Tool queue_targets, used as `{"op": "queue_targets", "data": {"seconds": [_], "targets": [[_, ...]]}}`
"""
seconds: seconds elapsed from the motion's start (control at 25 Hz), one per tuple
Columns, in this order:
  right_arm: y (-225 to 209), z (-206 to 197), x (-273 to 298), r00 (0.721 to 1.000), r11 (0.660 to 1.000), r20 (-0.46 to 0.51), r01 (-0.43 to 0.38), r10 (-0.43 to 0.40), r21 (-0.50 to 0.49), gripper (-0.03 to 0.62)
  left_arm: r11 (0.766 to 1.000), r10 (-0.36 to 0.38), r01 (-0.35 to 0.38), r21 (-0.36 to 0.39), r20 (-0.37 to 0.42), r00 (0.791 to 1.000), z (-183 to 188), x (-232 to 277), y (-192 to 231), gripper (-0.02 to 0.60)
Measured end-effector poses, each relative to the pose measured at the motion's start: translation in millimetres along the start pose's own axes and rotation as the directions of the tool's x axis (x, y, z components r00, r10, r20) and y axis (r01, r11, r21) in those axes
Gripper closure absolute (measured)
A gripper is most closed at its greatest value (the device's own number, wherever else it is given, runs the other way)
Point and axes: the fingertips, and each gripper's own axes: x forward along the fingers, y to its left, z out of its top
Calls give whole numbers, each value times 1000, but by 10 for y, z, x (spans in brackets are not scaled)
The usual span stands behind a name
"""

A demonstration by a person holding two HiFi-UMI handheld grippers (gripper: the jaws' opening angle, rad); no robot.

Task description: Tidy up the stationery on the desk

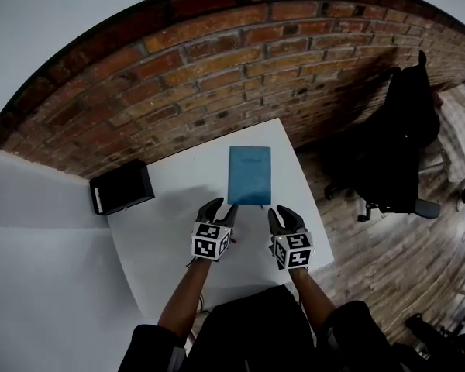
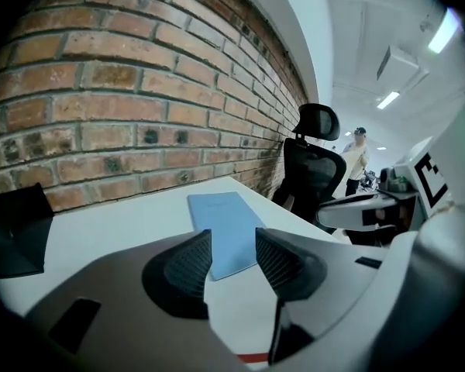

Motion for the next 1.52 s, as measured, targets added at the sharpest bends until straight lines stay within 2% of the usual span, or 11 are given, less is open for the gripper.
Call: {"op": "queue_targets", "data": {"seconds": [0.32, 0.88, 1.12, 1.36, 1.52], "targets": [[-186, -38, 437, 998, 997, -60, 3, 2, 79, 488, 999, -37, 35, -20, -79, 996, -64, 476, 141, 393], [-548, -80, 1081, 991, 985, -132, 32, -10, 169, 450, 993, -16, 1, -118, -131, 991, -103, 1088, 448, 353], [-608, -139, 1229, 989, 981, -149, 41, -12, 191, 448, 987, -28, 4, -161, -148, 989, -155, 1203, 472, 353], [-560, -220, 1286, 985, 980, -174, 24, 11, 199, 450, 990, -24, 2, -144, -150, 988, -161, 1220, 452, 353], [-529, -243, 1312, 981, 982, -194, 36, 1, 188, 448, 987, -18, -6, -162, -141, 990, -147, 1234, 446, 353]]}}
